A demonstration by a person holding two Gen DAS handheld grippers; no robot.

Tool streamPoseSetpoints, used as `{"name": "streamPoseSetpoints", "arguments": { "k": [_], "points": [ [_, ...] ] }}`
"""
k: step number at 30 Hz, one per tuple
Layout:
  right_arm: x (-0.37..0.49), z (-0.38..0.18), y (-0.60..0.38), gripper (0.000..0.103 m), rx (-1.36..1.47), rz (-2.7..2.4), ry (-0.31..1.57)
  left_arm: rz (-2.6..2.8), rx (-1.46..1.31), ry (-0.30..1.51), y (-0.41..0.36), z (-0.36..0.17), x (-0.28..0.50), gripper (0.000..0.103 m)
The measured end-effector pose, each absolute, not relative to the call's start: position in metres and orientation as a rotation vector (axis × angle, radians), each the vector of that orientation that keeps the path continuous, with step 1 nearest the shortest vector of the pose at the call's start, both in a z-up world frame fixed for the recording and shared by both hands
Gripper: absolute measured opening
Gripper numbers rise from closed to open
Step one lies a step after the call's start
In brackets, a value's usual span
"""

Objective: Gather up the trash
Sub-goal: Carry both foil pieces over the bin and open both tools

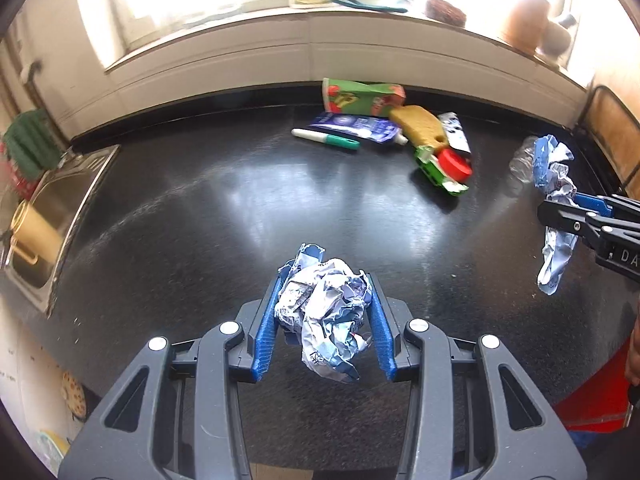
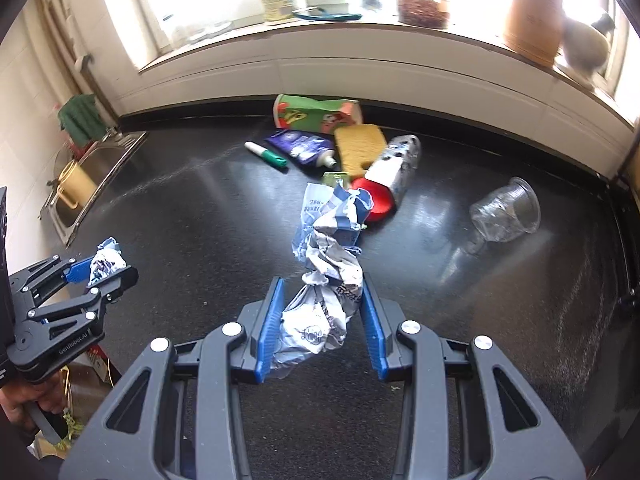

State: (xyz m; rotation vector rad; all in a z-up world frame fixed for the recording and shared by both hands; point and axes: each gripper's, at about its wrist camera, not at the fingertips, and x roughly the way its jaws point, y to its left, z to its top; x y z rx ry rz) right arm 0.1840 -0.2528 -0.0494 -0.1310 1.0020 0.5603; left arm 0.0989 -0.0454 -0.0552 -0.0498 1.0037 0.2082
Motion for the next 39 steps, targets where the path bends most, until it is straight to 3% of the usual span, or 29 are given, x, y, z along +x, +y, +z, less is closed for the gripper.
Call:
{"name": "streamPoseSetpoints", "arguments": {
  "k": [9,17,28,39],
  "points": [
    [0.163,-0.044,-0.168,0.038,-0.219,0.773,0.992,0.404,-0.130,0.955,0.012,-0.043,0.046,0.041],
    [0.096,-0.057,-0.042,0.038,-0.411,1.109,1.031,0.674,-0.300,0.970,0.071,-0.060,-0.050,0.041],
    [-0.035,-0.110,0.108,0.038,-0.664,1.503,1.160,0.958,-0.558,0.975,0.140,-0.127,-0.199,0.041],
    [-0.102,-0.194,0.201,0.038,-0.930,1.510,1.184,0.954,-0.774,0.913,0.194,-0.205,-0.251,0.041]
  ]
}}
